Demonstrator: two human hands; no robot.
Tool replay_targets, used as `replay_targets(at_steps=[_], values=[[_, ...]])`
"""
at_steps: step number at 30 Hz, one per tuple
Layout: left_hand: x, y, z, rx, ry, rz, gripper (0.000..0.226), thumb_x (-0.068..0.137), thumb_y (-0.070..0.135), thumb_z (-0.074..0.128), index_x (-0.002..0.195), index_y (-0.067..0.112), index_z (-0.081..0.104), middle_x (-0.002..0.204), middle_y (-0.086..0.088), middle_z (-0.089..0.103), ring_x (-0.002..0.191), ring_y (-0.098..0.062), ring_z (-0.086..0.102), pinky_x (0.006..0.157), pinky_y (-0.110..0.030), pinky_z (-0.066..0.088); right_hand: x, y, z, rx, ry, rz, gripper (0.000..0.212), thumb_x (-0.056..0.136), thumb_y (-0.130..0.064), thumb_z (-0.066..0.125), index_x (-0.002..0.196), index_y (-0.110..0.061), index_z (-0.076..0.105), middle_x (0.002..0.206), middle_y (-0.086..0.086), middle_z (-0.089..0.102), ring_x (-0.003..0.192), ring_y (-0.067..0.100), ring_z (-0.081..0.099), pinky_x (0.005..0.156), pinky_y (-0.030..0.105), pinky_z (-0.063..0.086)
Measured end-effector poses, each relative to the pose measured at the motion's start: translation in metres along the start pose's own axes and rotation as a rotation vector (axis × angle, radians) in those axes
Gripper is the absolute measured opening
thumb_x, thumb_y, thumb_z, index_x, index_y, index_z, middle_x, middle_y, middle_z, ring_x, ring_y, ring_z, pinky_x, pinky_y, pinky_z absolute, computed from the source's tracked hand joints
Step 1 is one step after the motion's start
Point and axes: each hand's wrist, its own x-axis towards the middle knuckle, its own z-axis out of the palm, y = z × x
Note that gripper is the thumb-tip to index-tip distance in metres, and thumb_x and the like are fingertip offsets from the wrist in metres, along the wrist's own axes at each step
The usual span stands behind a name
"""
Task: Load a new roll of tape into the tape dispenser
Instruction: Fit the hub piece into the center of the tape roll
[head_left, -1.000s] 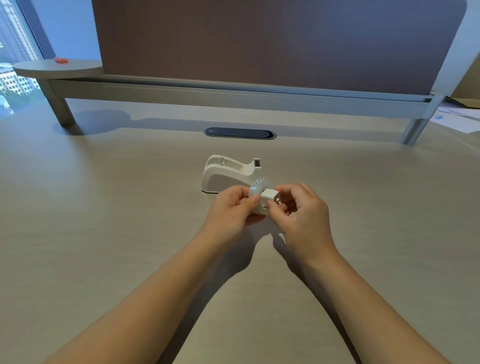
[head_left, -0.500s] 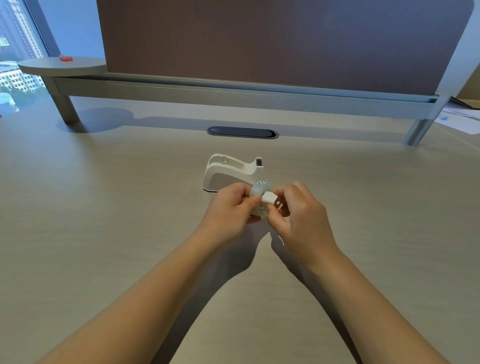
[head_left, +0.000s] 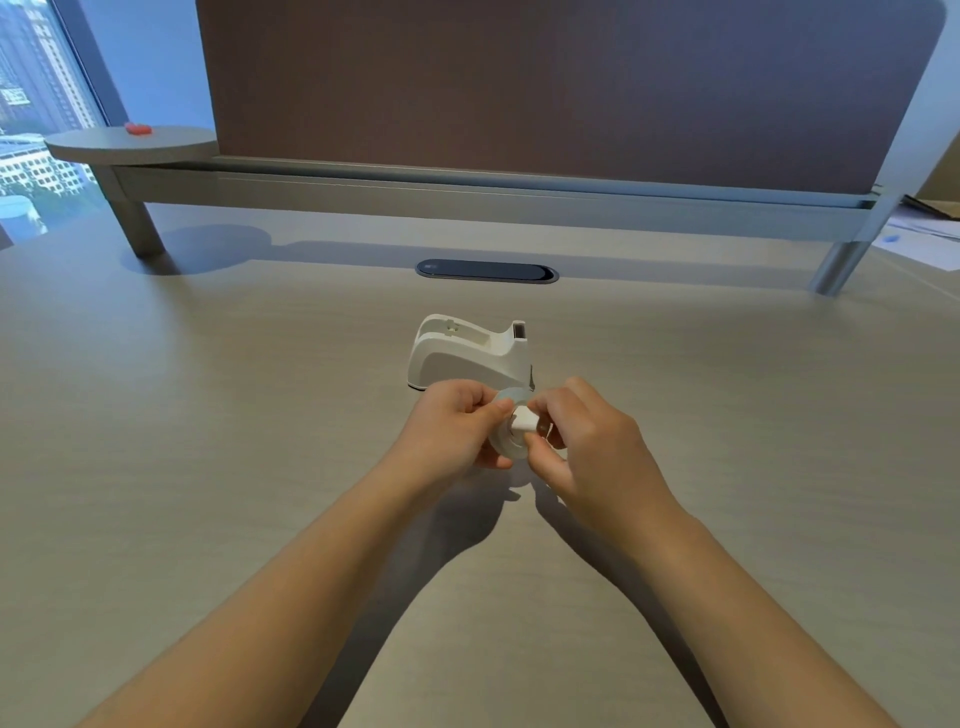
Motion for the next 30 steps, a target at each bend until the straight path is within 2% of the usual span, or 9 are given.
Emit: replay_targets(at_steps=[3,5,8,10,13,17,21,25,30], values=[[0.0004,-0.0009,0.0021,0.036,0.03,0.022,0.02,0.088,0.014,0.046,0.078,0.001,0.059,0.063,-0.008,0.054,0.044,-0.008,0.053,0.042,-0.012,0.048,0.0011,-0.0017,0.0019,0.013,0.038,0.034,0.022,0.075,-0.017,0.047,0.086,-0.001,0.058,0.079,0.019,0.06,0.062,0.028,0.054,0.049,0.032,0.041],[0.0008,-0.0017,0.0032,0.099,0.052,0.059,0.022,0.088,0.015,0.047,0.069,0.007,0.057,0.061,-0.005,0.055,0.046,-0.008,0.052,0.042,-0.014,0.048,0.0011,-0.0033,0.0022,0.017,0.062,0.052,0.024,0.076,-0.019,0.045,0.086,-0.001,0.058,0.081,0.019,0.059,0.063,0.028,0.052,0.051,0.036,0.043],[0.001,-0.0026,0.0043,0.18,0.08,0.116,0.026,0.087,0.015,0.048,0.062,0.015,0.053,0.059,-0.001,0.054,0.049,-0.009,0.053,0.043,-0.016,0.048,0.0005,-0.0041,0.0012,0.032,0.084,0.07,0.023,0.079,-0.019,0.045,0.087,0.0,0.057,0.081,0.015,0.054,0.065,0.023,0.046,0.051,0.028,0.035],[-0.0002,-0.0031,0.005,0.201,0.087,0.147,0.024,0.086,0.016,0.049,0.062,0.017,0.053,0.061,0.0,0.055,0.054,-0.011,0.054,0.046,-0.017,0.049,0.0006,-0.0042,-0.0001,0.07,0.098,0.081,0.017,0.083,-0.015,0.049,0.09,-0.001,0.056,0.08,0.008,0.047,0.065,0.02,0.042,0.051,0.019,0.028],[-0.0025,-0.0026,0.0052,0.151,0.085,0.178,0.02,0.086,0.015,0.05,0.066,0.017,0.053,0.064,0.0,0.056,0.058,-0.011,0.055,0.047,-0.016,0.052,0.0011,-0.0032,-0.0023,0.134,0.12,0.121,0.011,0.084,-0.011,0.053,0.09,-0.002,0.056,0.078,-0.002,0.042,0.059,0.009,0.038,0.052,0.013,0.025],[-0.0014,0.0015,0.0028,-0.004,0.011,0.15,0.015,0.085,0.011,0.049,0.072,0.011,0.056,0.072,-0.007,0.058,0.065,-0.013,0.058,0.052,-0.015,0.054,0.0023,-0.002,-0.0057,0.252,0.168,0.168,0.011,0.084,-0.013,0.057,0.092,-0.005,0.059,0.078,-0.003,0.047,0.063,0.008,0.043,0.056,0.015,0.034],[0.0,0.0025,0.0021,-0.242,-0.066,0.056,0.015,0.087,0.011,0.047,0.076,0.006,0.057,0.077,-0.011,0.059,0.072,-0.017,0.06,0.058,-0.017,0.056,0.0024,-0.0019,-0.0032,0.432,0.235,0.231,0.016,0.081,-0.015,0.062,0.096,-0.012,0.058,0.084,-0.005,0.05,0.073,0.002,0.049,0.063,0.005,0.038],[-0.001,0.0008,0.0039,-0.278,-0.076,0.025,0.017,0.087,0.013,0.047,0.075,0.008,0.057,0.074,-0.009,0.061,0.064,-0.011,0.063,0.06,-0.019,0.056,0.0016,-0.0031,-0.0004,0.404,0.271,0.234,0.016,0.081,-0.011,0.062,0.097,-0.01,0.059,0.089,0.0,0.052,0.072,0.0,0.048,0.063,0.0,0.038],[-0.0005,0.0011,0.0012,-0.316,-0.106,0.0,0.016,0.086,0.013,0.047,0.077,0.004,0.057,0.067,-0.005,0.064,0.057,-0.007,0.065,0.06,-0.02,0.056,0.0032,-0.002,-0.0055,0.514,0.281,0.308,0.023,0.078,-0.011,0.066,0.1,-0.011,0.059,0.089,-0.001,0.056,0.075,0.003,0.052,0.063,0.004,0.042]])
